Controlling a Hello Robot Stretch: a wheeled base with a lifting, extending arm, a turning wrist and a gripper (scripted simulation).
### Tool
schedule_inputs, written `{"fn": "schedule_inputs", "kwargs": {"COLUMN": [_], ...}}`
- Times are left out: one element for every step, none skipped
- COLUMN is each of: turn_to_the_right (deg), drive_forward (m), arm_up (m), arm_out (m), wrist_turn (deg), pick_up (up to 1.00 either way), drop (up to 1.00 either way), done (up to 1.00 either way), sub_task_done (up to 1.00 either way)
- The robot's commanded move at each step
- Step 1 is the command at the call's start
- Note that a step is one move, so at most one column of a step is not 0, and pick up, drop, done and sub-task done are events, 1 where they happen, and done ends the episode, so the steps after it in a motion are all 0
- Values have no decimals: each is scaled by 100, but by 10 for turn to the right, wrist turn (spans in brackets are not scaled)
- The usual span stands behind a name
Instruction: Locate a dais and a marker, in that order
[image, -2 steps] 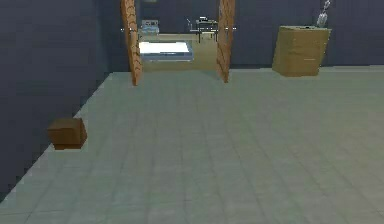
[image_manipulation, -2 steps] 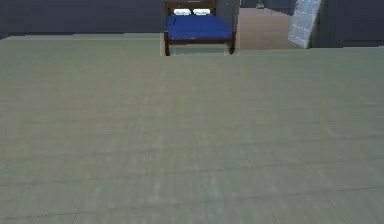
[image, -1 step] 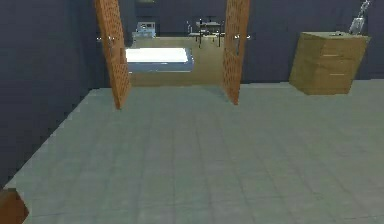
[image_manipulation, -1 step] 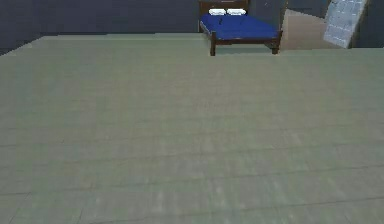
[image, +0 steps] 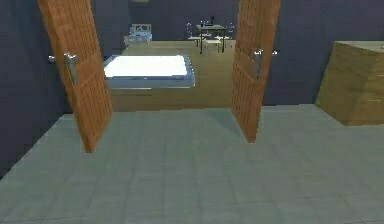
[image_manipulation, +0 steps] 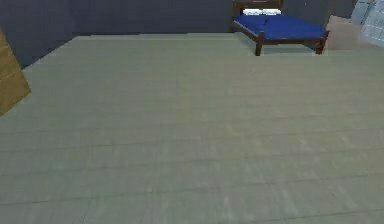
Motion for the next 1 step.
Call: {"fn": "schedule_inputs", "kwargs": {"turn_to_the_right": [0], "drive_forward": [100], "arm_up": [0], "arm_out": [0], "wrist_turn": [0], "pick_up": [0], "drop": [0], "done": [0], "sub_task_done": [0]}}
